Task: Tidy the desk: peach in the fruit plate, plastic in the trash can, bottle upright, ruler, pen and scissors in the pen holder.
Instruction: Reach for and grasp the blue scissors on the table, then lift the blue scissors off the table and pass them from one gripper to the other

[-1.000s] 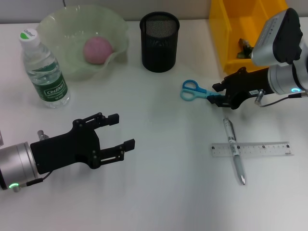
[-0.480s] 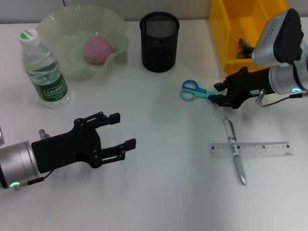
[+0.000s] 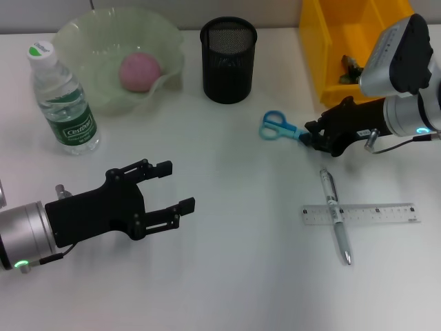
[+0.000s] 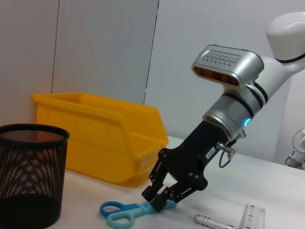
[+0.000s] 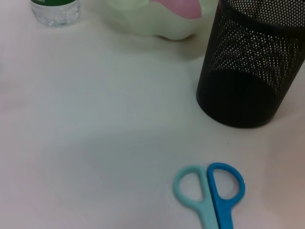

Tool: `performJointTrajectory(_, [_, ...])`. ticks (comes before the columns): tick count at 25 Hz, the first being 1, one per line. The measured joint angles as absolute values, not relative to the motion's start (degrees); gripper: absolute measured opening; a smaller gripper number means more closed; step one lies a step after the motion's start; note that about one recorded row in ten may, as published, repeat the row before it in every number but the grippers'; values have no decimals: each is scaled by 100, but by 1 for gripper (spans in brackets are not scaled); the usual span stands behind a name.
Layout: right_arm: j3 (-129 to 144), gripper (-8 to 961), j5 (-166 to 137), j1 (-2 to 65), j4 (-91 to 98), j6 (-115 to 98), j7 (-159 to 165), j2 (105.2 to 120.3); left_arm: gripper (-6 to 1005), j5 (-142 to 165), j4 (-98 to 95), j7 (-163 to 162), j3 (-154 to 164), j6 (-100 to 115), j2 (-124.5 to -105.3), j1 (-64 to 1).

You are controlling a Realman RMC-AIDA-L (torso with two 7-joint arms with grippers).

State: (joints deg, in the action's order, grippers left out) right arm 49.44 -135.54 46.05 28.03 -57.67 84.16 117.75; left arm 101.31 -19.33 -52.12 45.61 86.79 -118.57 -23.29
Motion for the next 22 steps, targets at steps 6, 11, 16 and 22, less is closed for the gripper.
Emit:
performJointTrajectory(6, [4969,204,-13549,4606,2747,-5733,8414,11781,793,10124,-1934,-5212,4553,8683,-11857,-2329])
performJointTrajectory(11, [4949,203,-13549,4605,2748,-5735,8412,11785,793,10084,-1933,-5212,4552,8686,-11856,-2335])
performJointTrajectory(16, [4940,202,-13515,4583,2783,-5748,8408,11793,793,10080,-1934,-5212,4552,8693,-11857,-2338])
performJointTrajectory(22, [4936,201,-13100,4362,3190,-6080,8394,11804,792,10060,-1933,-5213,4552,8701,-11856,-2338])
